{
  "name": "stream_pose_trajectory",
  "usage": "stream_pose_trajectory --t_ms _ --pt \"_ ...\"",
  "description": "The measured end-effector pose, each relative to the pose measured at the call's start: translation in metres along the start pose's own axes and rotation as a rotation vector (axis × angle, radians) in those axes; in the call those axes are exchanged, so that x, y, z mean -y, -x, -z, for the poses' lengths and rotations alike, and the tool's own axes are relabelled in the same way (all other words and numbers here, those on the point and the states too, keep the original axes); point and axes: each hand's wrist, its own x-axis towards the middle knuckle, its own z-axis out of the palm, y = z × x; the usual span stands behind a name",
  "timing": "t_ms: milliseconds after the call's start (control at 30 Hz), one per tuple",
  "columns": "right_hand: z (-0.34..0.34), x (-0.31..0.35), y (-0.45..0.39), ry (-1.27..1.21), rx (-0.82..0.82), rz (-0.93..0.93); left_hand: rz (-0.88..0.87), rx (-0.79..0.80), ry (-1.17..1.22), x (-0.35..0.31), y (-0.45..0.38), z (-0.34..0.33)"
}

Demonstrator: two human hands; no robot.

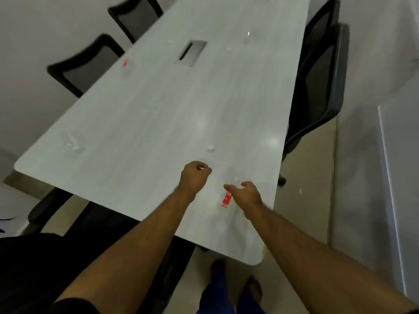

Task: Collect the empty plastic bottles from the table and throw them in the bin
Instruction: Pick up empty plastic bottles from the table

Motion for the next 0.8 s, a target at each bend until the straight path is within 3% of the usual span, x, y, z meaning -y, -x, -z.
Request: stream_pose_trajectory --t_ms 233,467,800 --pt "-0.027 0.013 -0.030 0.236 -0.085 0.021 0.013 0.076 -0.135 0.020 -0.067 -0.015" --pt "-0.007 0.040 -0.062 0.004 -0.126 0.109 -0.127 -0.048 -0.333 0.012 -0.125 -0.024" --pt "0.014 0.032 -0.074 -0.146 -0.077 0.094 -0.275 0.022 -0.493 -0.016 -0.155 -0.063"
